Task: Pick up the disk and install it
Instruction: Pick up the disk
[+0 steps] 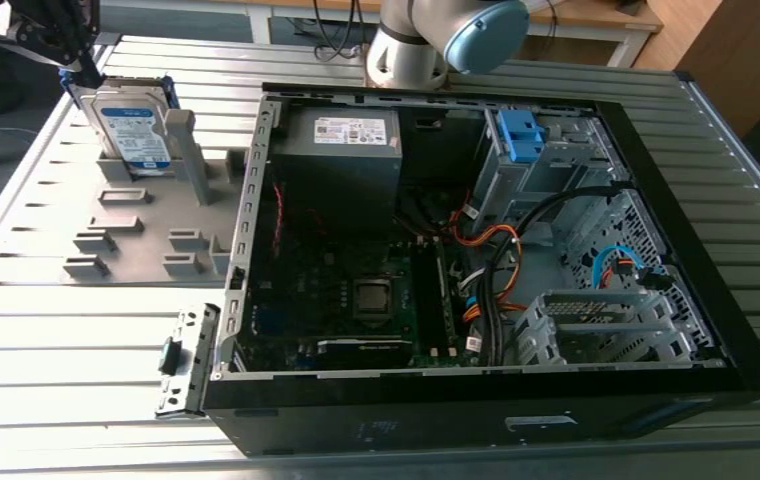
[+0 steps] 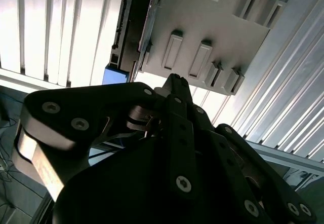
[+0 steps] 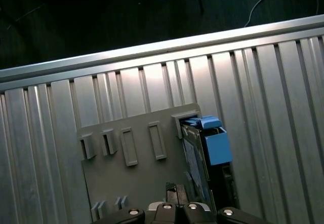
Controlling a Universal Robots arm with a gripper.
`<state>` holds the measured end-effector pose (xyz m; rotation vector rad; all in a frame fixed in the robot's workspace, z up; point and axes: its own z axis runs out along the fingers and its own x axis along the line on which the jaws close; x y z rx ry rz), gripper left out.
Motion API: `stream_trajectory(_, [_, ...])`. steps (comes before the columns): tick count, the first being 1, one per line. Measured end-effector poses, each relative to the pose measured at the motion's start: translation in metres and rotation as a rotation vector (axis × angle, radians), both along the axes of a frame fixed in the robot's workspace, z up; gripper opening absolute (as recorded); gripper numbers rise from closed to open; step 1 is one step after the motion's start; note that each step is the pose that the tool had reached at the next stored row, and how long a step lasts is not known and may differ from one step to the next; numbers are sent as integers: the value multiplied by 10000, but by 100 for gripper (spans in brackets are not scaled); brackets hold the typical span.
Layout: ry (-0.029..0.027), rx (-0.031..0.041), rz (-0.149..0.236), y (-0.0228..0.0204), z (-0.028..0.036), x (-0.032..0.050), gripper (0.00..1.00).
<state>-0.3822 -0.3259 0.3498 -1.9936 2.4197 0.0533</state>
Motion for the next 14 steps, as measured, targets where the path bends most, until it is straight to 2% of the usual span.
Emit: stream_trajectory(14, [0, 0, 227, 0, 0, 0, 11])
